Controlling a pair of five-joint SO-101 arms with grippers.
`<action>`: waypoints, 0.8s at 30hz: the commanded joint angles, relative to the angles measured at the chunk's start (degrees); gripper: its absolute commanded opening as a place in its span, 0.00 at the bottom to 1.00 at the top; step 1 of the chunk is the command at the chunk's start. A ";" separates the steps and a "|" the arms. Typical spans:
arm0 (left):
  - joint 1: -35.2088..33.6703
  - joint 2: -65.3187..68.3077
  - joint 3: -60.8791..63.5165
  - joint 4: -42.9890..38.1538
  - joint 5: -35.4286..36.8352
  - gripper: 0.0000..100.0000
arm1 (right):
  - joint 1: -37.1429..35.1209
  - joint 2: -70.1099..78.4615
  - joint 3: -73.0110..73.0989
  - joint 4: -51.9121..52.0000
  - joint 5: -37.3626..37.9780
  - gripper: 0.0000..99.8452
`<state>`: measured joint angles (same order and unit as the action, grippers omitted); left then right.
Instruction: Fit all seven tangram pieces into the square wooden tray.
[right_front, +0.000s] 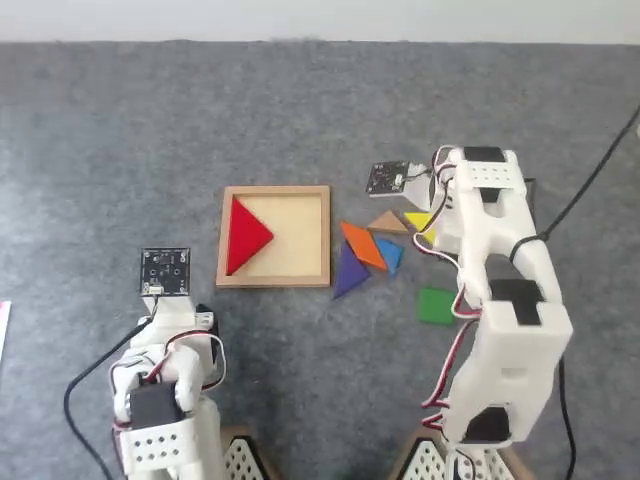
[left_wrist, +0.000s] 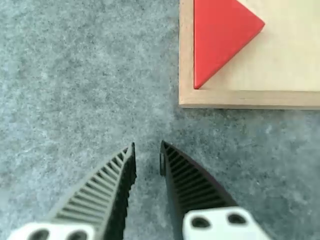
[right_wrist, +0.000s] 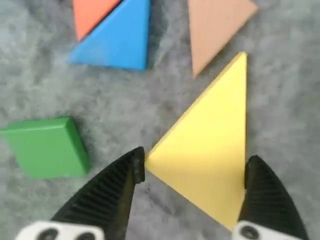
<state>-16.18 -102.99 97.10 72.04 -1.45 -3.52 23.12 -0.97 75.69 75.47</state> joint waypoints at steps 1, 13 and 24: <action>0.26 -1.14 -0.66 0.26 0.00 0.08 | -1.80 -8.04 -0.53 1.36 -3.25 0.27; 0.26 -1.14 -0.66 0.26 0.00 0.08 | -16.31 -17.19 -1.41 1.54 -10.29 0.27; 0.26 -1.14 -0.66 0.26 0.00 0.08 | -30.99 4.35 -22.33 -2.15 -25.05 0.27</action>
<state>-16.18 -102.99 97.10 72.04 -1.45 -32.44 23.21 -14.77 74.55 53.76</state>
